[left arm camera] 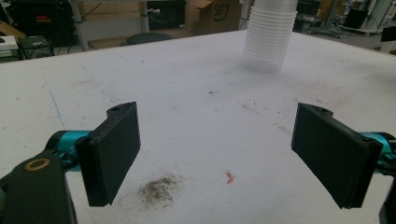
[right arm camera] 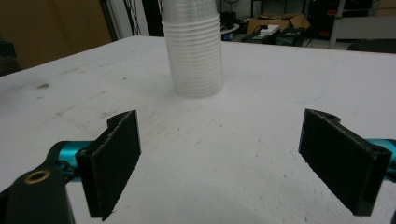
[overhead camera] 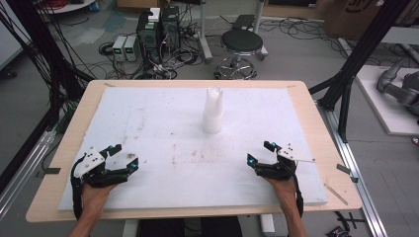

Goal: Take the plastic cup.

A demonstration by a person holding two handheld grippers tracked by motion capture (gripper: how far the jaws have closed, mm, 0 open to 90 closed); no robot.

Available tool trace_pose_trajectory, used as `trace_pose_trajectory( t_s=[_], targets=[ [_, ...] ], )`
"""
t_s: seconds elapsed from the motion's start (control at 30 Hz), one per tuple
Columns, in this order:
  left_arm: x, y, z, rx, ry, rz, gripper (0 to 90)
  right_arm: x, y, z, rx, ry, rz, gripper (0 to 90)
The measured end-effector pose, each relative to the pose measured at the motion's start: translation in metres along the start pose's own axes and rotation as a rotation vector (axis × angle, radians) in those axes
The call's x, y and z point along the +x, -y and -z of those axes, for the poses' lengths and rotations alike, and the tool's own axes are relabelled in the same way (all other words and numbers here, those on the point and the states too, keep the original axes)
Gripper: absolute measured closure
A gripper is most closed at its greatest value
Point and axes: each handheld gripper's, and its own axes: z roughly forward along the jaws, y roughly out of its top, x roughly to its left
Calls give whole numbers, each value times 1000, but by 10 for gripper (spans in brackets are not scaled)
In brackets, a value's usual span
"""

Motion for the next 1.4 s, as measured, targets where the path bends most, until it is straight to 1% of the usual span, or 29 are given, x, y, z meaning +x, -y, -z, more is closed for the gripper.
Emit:
trace_pose_trajectory(
  t_s=[0.13,0.3,0.4,0.5,0.53,0.7,0.77,0.8,0.83,0.9,1.07,1.1,1.13,1.17,1.2,1.23,1.27,1.33,1.4],
  targets=[
    [0,0,0,-1,0,2,155,0,0,0,-2,-5,-6,129],
    [0,0,0,1,1,0,155,-1,0,0,-1,-10,0,129],
    [0,0,-1,4,-5,5,155,-2,0,0,4,-15,-18,129],
    [0,0,0,7,-4,5,155,-3,0,0,3,-25,-22,129],
    [0,0,0,-1,-3,1,156,-3,0,0,1,-26,-19,129],
    [0,0,0,1,-4,0,155,-3,-2,0,7,-49,-16,129],
    [0,0,0,0,-7,1,155,-4,-5,1,-4,-45,3,129],
    [0,0,0,1,-7,4,155,-4,-8,2,-15,-47,0,129],
    [0,0,-1,5,-6,6,155,-5,-11,4,-22,-46,-4,129],
    [0,0,-1,6,-8,9,155,-5,-20,6,-33,-48,7,129],
    [1,-1,-1,11,-4,14,155,-4,-47,8,-32,-51,33,129],
    [1,-1,-1,11,-4,14,156,-4,-47,8,-32,-51,33,129],
    [1,-1,-1,11,-4,17,155,-4,-62,7,-24,-56,49,129],
    [2,-1,-1,12,-3,19,155,-4,-68,7,-21,-57,57,129],
    [2,-1,-1,12,-3,19,156,-4,-68,7,-21,-57,57,129],
    [1,-1,-1,13,-5,19,156,-3,-75,6,-12,-63,67,129],
    [1,-1,-1,15,-6,18,156,-3,-92,3,7,-76,85,129],
    [1,-1,-2,21,-9,16,156,-4,-106,0,26,-80,103,129],
    [1,-1,-2,24,-13,17,155,-5,-120,-5,36,-92,108,129]
  ],
)
